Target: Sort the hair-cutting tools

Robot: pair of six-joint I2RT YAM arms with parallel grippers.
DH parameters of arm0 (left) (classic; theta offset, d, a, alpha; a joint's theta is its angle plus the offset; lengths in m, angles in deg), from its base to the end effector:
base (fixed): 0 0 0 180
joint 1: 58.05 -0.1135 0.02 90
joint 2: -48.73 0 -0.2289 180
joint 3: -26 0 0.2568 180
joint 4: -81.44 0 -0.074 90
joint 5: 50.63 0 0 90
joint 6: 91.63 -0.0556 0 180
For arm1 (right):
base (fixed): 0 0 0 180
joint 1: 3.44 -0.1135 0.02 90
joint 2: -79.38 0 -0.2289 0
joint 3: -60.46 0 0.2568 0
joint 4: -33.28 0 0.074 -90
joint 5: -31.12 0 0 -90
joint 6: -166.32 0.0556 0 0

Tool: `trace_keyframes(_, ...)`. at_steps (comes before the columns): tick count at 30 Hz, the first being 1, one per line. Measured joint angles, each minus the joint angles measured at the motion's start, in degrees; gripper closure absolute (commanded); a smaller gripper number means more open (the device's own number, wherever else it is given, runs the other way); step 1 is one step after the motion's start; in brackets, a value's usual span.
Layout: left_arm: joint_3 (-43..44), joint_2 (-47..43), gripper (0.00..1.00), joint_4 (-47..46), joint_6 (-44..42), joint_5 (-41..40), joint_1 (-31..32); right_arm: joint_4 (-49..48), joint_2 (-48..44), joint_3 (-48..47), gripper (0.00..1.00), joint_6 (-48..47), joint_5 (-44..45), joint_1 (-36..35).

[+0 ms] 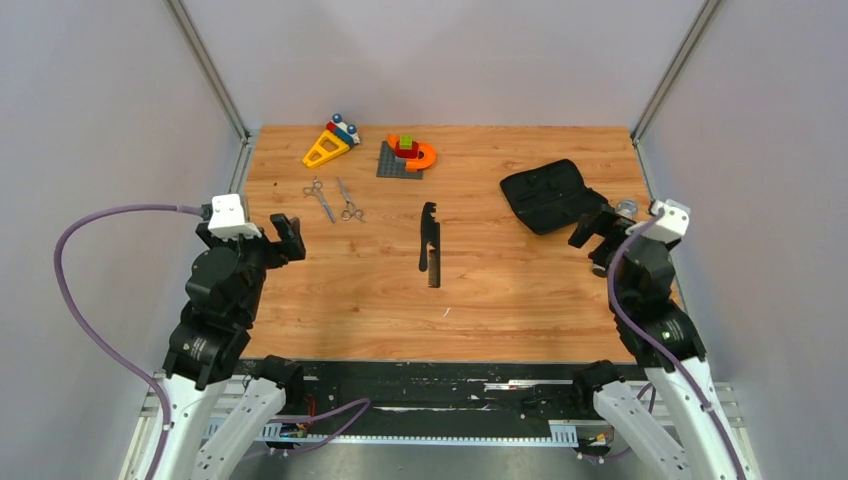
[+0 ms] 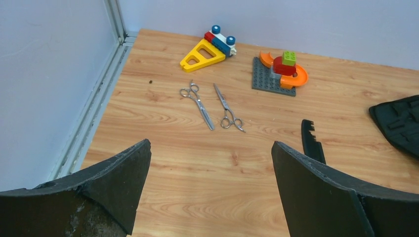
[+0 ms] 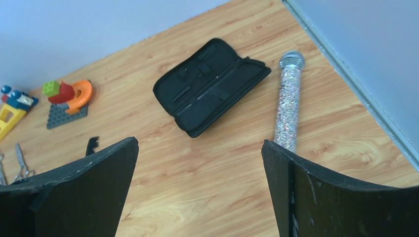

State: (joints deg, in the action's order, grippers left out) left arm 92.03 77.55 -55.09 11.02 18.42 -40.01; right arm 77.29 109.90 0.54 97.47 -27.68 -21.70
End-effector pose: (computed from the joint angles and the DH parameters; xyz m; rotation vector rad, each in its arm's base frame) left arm 0.1480 -0.0273 0.3654 -0.1957 1.6622 -0.0972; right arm 0.1649 0.0241 0.3251 0.4211 1.7380 -0.0040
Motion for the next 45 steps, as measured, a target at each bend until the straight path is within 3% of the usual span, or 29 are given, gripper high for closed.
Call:
trace_keyframes(9,-1.6,3.6,0.00,-0.8,-0.2,-1.3,0.3,-0.1,26.5,-11.0,0.00,-2.1,-10.2,1.0)
trace_keyframes(18,-6.8,7.1,0.00,-0.5,0.5,-3.1,0.3,-1.2,57.8,-27.5,0.00,-3.0,-26.8,9.3)
trace_keyframes(24,-7.1,9.9,0.00,-0.5,-0.2,-4.7,0.3,-0.8,72.3,-34.5,0.00,-3.5,-34.2,13.5)
trace_keyframes(36,-7.2,10.1,0.00,-0.6,-1.5,-5.7,0.3,-0.3,83.6,-37.6,0.00,-6.0,-41.0,14.6)
trace_keyframes(45,-7.3,10.2,0.00,-0.6,-1.6,-5.8,0.3,-3.3,79.9,-29.1,0.00,-5.2,-45.0,13.3)
